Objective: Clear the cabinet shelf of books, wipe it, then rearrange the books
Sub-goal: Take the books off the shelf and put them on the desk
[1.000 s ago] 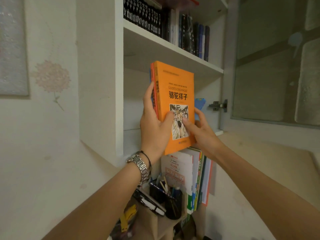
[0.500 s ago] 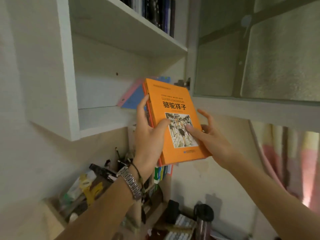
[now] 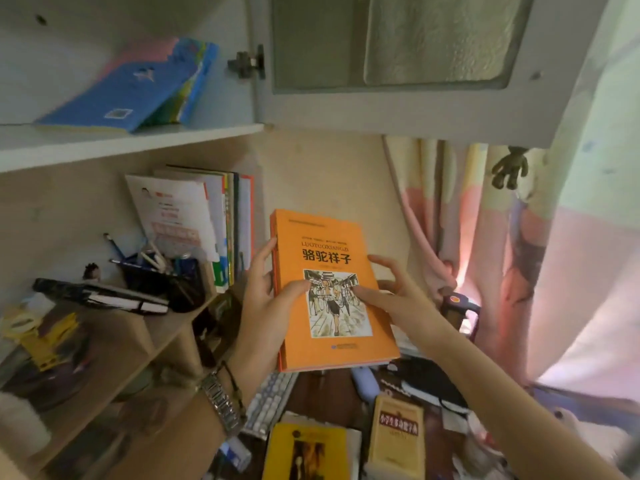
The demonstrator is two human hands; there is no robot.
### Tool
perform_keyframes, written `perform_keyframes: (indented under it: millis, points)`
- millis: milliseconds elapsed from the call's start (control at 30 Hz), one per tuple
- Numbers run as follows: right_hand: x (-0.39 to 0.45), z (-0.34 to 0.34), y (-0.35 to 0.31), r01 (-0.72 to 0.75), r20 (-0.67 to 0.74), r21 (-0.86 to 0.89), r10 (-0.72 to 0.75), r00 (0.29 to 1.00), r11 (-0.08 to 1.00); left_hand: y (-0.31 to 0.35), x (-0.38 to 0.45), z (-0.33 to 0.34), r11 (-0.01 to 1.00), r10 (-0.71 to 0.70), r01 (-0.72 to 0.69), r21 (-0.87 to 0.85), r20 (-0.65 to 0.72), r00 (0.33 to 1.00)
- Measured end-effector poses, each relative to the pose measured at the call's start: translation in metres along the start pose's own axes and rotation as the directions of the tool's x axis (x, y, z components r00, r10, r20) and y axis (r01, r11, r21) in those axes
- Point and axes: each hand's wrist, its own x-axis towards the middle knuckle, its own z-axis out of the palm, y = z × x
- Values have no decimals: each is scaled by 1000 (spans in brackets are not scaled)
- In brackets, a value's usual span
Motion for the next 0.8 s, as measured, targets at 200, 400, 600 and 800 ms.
perform_keyframes:
  millis: [200, 400, 600, 800]
  points:
    - [-36, -33, 56, -131, -95, -23, 128, 987, 991, -54, -24, 26, 987, -158, 157, 15, 107, 982]
    - [-80, -66, 101, -222, -238, -3, 215, 947, 975, -106, -52, 58, 965, -259, 239, 111, 220, 940]
    - [-124, -92, 150, -333, -349, 9, 315, 882, 943, -160, -81, 87, 922, -376, 313, 227, 338, 863]
    - [-170, -113, 192, -403, -422, 90, 401, 813, 911, -212, -102, 115, 862, -481, 316, 395, 445, 756]
